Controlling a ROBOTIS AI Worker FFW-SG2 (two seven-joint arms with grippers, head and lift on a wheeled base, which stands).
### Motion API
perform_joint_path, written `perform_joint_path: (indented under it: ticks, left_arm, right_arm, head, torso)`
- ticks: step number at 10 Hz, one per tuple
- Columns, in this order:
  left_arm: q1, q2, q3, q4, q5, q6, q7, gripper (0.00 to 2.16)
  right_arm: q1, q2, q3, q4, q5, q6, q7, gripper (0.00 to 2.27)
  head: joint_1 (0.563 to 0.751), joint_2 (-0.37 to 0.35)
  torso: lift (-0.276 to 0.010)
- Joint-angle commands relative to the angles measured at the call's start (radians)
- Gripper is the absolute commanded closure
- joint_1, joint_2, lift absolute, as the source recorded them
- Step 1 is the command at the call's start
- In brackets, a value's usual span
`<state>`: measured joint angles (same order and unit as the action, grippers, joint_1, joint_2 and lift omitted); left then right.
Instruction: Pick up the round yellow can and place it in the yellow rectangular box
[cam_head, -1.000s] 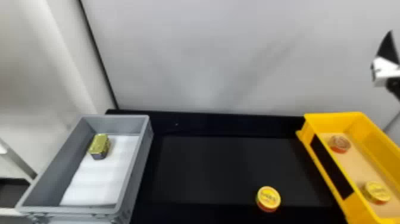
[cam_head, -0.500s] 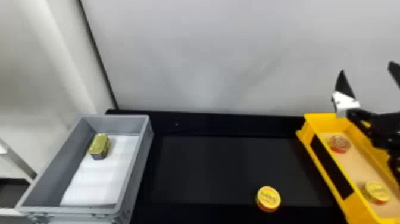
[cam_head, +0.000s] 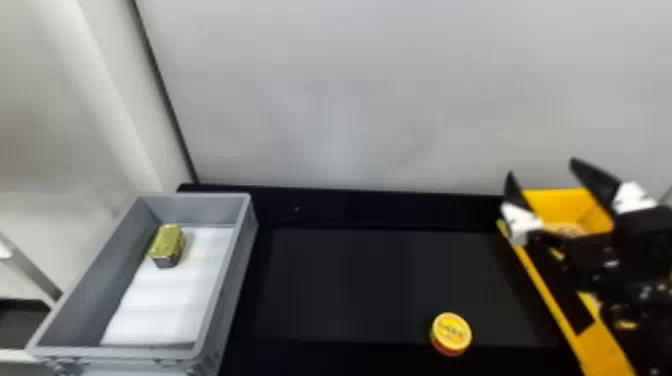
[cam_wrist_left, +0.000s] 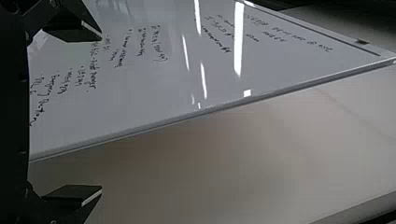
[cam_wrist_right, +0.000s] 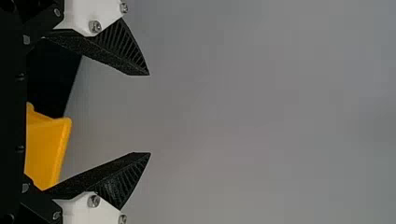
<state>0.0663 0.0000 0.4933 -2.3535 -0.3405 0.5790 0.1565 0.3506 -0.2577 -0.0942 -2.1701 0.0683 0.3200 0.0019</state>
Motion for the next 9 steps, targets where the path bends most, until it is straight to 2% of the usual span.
perform_joint_path:
  ticks: [1, 4, 9]
  left_arm:
    - [0.003, -0.003, 0.005, 0.0, 0.0, 0.0, 0.0, 0.13]
    - [0.003, -0.003, 0.015, 0.0, 0.0, -0.002, -0.003, 0.12]
    - [0.003, -0.003, 0.03, -0.001, 0.002, -0.004, -0.008, 0.12]
  right_arm:
    - [0.056, 0.0, 0.07, 0.021, -0.01, 0.013, 0.013, 0.23]
    - [0.099, 0.0, 0.13, 0.019, -0.024, 0.062, 0.073, 0.23]
    - [0.15, -0.009, 0.153, -0.016, -0.022, 0.117, 0.133, 0.23]
  head:
    - [0.694, 0.014]
    - [0.694, 0.014]
    - [0.694, 0.014]
  torso:
    - [-0.09]
    - [-0.09]
    - [-0.09]
